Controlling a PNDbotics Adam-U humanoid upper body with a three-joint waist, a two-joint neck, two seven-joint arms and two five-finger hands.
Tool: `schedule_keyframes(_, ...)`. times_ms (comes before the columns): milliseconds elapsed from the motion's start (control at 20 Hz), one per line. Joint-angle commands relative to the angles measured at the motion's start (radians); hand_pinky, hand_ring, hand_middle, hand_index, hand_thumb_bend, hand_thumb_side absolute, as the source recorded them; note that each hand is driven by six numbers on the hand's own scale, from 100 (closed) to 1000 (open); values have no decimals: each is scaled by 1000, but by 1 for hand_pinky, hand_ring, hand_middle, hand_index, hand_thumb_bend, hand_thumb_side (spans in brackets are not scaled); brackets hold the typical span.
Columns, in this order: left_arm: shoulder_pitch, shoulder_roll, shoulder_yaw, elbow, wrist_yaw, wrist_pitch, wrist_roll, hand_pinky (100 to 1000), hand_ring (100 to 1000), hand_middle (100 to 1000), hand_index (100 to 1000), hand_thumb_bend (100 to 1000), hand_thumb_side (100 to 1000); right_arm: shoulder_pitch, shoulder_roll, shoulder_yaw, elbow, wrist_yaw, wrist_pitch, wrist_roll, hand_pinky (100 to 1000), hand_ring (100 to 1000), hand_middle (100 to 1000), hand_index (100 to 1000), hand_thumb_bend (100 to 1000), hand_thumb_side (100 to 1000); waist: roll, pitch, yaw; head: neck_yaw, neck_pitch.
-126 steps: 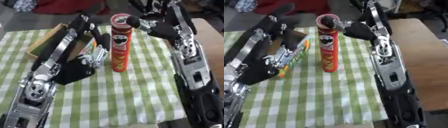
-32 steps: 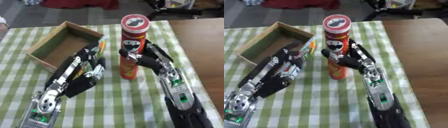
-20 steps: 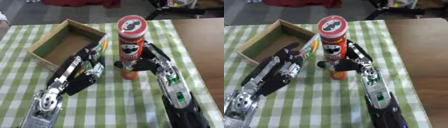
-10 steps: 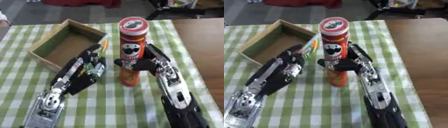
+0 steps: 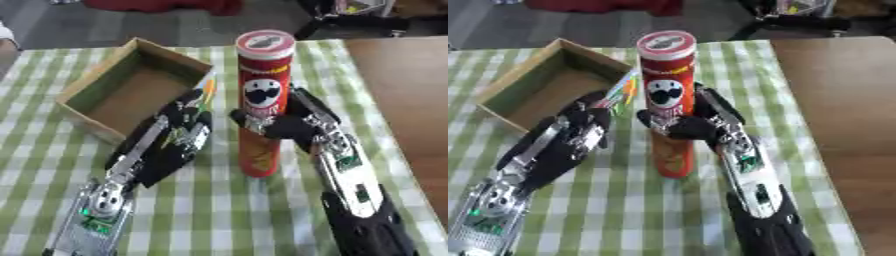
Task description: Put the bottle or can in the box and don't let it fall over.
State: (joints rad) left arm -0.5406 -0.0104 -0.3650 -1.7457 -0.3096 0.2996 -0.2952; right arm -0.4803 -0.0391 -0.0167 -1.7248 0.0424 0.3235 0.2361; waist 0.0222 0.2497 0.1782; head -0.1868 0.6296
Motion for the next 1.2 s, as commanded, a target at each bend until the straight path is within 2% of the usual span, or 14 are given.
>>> schedule_keyframes(50, -18, -5, 10, -31, 17, 4, 3, 976, 957, 395, 1000, 100, 767, -25, 5, 10, -39, -11, -12, -5, 998, 595, 723, 629, 322, 100, -1, -24, 0, 0, -10)
schedule_keyframes(400, -21, -2, 16, -48, 29, 11, 7, 976, 957, 395, 1000, 100, 765, -32, 14, 18, -42, -9, -25, -17, 1000, 593, 721, 619, 319, 100, -1, -28, 2, -1, -10)
schedule_keyframes(450, -22, -2, 16, -49, 30, 11, 8, 977, 956, 393, 1000, 100, 756, -34, 15, 19, -43, -10, -26, -18, 1000, 569, 693, 574, 290, 100, -1, -30, 2, -2, -10)
schedule_keyframes(500, -27, -2, 24, -60, 34, 8, 14, 977, 955, 392, 1000, 100, 744, -46, 27, 23, -53, -11, -34, -24, 995, 542, 669, 553, 260, 100, -2, -37, 5, -7, -6)
schedule_keyframes(750, -64, 16, 73, -114, 78, 17, 58, 975, 952, 388, 1000, 100, 716, -126, 90, 69, -43, 34, -88, -40, 990, 531, 656, 542, 194, 100, -1, -54, 16, -20, 5)
schedule_keyframes(1000, -126, 50, 130, -154, 115, 41, 109, 966, 936, 374, 1000, 100, 682, -226, 171, 105, 28, 103, -131, -31, 988, 524, 642, 534, 122, 100, 0, -66, 37, -40, 5)
schedule_keyframes(1200, -148, 64, 154, -163, 134, 56, 152, 966, 935, 374, 1000, 100, 683, -275, 223, 111, 96, 151, -166, -22, 988, 524, 642, 534, 121, 100, -1, -66, 45, -44, 1)
